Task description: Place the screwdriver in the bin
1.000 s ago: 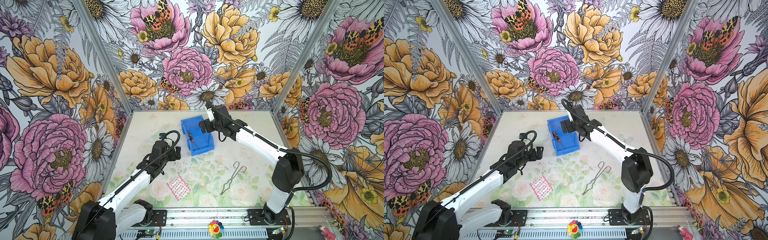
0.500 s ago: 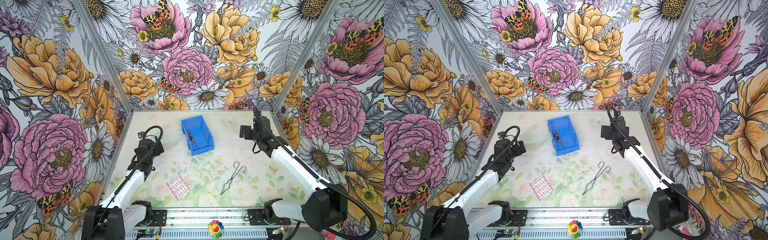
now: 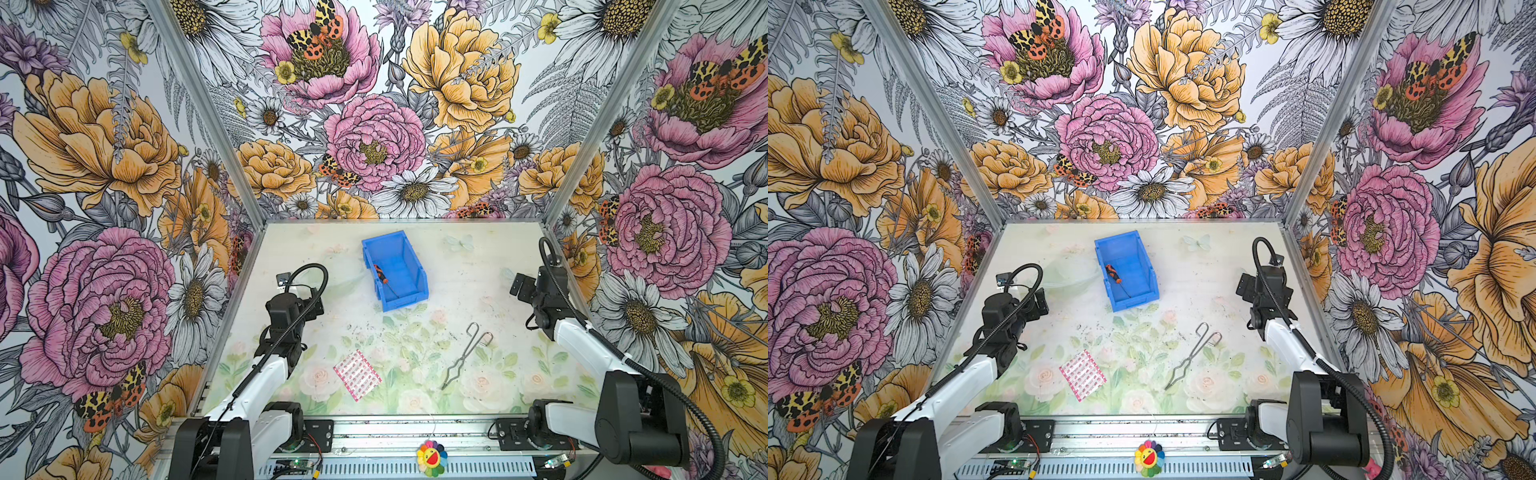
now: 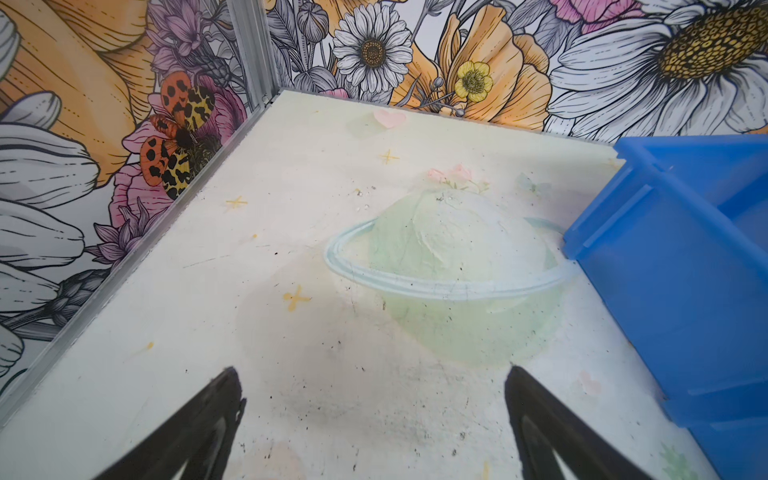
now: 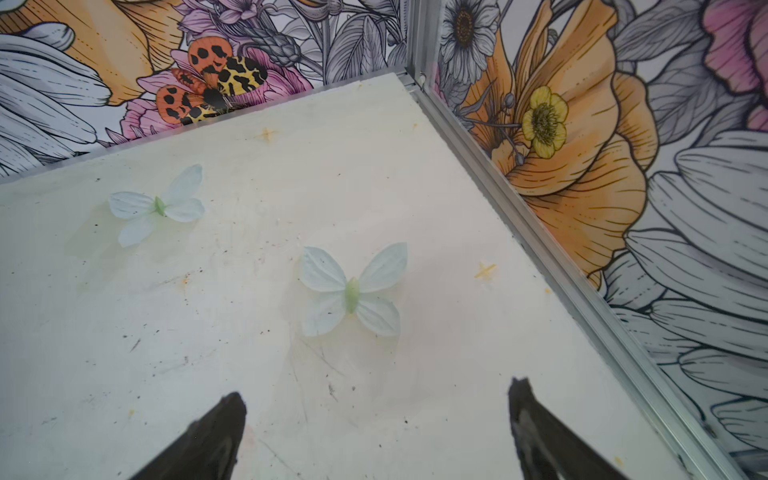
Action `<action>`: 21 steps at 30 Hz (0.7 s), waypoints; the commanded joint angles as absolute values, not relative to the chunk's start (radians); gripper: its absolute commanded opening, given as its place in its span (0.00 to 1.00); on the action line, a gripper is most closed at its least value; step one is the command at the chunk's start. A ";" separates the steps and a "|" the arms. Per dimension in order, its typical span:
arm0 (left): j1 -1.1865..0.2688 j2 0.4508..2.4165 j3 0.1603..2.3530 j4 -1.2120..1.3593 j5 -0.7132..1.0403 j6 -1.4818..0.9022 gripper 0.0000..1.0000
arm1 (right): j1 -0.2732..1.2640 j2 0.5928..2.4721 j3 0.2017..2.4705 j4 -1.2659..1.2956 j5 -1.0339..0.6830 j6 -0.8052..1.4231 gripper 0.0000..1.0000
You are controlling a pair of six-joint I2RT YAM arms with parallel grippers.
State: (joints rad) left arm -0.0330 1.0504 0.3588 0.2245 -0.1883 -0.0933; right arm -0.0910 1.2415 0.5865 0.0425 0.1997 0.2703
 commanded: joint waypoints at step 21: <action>0.039 1.537 0.570 0.584 -0.042 -0.014 0.99 | -0.101 1.381 0.477 0.499 0.092 0.211 0.99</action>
State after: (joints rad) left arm 0.0254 1.5085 0.5743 0.4767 -0.0650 -0.0250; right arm -0.0978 1.3514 0.4679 0.4370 0.0994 0.1890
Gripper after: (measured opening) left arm 0.986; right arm 0.995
